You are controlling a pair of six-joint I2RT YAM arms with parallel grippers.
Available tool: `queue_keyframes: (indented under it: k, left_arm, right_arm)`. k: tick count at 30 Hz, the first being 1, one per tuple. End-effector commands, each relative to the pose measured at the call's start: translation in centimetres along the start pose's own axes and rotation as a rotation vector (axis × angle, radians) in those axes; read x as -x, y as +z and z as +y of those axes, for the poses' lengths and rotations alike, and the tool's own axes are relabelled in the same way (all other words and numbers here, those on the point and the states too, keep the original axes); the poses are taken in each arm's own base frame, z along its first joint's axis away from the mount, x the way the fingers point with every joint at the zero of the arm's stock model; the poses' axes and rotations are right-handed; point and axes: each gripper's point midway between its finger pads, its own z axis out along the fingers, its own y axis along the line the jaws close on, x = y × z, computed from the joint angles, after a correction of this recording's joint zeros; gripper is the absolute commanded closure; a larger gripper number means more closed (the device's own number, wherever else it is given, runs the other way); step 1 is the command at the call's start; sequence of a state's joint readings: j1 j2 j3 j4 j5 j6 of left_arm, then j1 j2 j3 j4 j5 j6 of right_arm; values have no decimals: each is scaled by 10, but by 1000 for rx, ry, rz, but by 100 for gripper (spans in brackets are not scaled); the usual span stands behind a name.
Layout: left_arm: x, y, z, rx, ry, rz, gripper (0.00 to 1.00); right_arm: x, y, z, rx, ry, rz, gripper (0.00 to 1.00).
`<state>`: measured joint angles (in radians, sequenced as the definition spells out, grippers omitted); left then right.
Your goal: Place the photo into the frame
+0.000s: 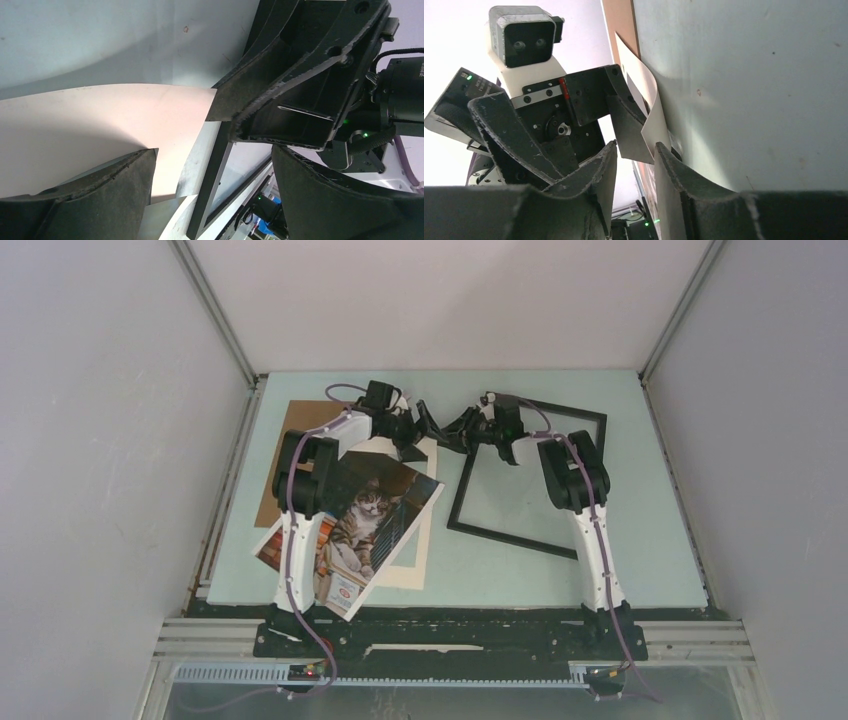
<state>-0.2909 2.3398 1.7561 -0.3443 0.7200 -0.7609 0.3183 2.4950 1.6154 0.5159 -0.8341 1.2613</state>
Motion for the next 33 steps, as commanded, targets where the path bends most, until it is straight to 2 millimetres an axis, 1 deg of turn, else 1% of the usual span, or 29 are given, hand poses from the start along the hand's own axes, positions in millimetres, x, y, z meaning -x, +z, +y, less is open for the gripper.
queue_keyframes:
  k: [1,4,6,7,9,10,11,12,13,14,16,17,19,21,23,24,26,28,29,31,33]
  left_arm:
    - [16,6,-24,-51,73,-57,5]
    - [14,4,-19,-14,88,-63,4]
    - [13,2,-16,-5,100,-60,4]
    - [12,2,-15,3,105,-58,4]
    - [12,1,-13,18,117,-60,4]
    - [12,-1,-13,22,125,-62,4]
    - [13,-4,-16,22,138,-69,4]
    - [14,-9,-21,22,156,-78,4]
    - [16,-16,-27,23,178,-94,4]
    - [18,-26,-36,22,208,-114,3]
    - [20,-53,-56,12,258,-159,2]
    - [18,-68,-64,9,282,-180,1]
    - [14,-103,-75,18,320,-228,0]
    - [4,-132,-69,60,336,-258,0]
    - [-10,-156,-57,107,341,-260,0]
    - [-18,-166,-49,127,335,-252,0]
    - [-33,-179,-39,129,325,-251,0]
    - [-48,-187,-37,106,335,-244,0]
    - [-53,-189,-32,109,332,-242,0]
    - [-54,-192,-22,120,323,-253,0]
    - [-49,-198,-12,133,297,-289,1]
  right_arm:
    - [-27,-8,34,24,-103,101,61]
    - [-26,-3,27,-26,-119,104,70]
    - [-24,-1,20,-70,-150,92,73]
    - [-25,1,20,-69,-159,100,77]
    - [-27,4,23,-41,-158,107,85]
    - [-26,5,25,-29,-166,104,91]
    - [-24,6,27,-18,-184,98,98]
    - [-21,6,34,-2,-210,92,100]
    - [-16,5,43,13,-237,80,100]
    - [-9,3,57,28,-272,66,100]
    - [7,-6,86,3,-359,33,100]
    - [16,-12,97,-58,-408,0,100]
    - [27,-26,104,-199,-441,-42,100]
    - [29,-41,107,-272,-429,-39,100]
    - [29,-59,109,-324,-420,-48,100]
    - [29,-67,109,-346,-427,-55,100]
    - [30,-84,114,-377,-444,-82,100]
    - [33,-98,130,-379,-483,-116,100]
    - [36,-103,139,-377,-498,-133,100]
    - [41,-111,165,-367,-516,-159,100]
    - [43,-116,187,-372,-526,-178,100]
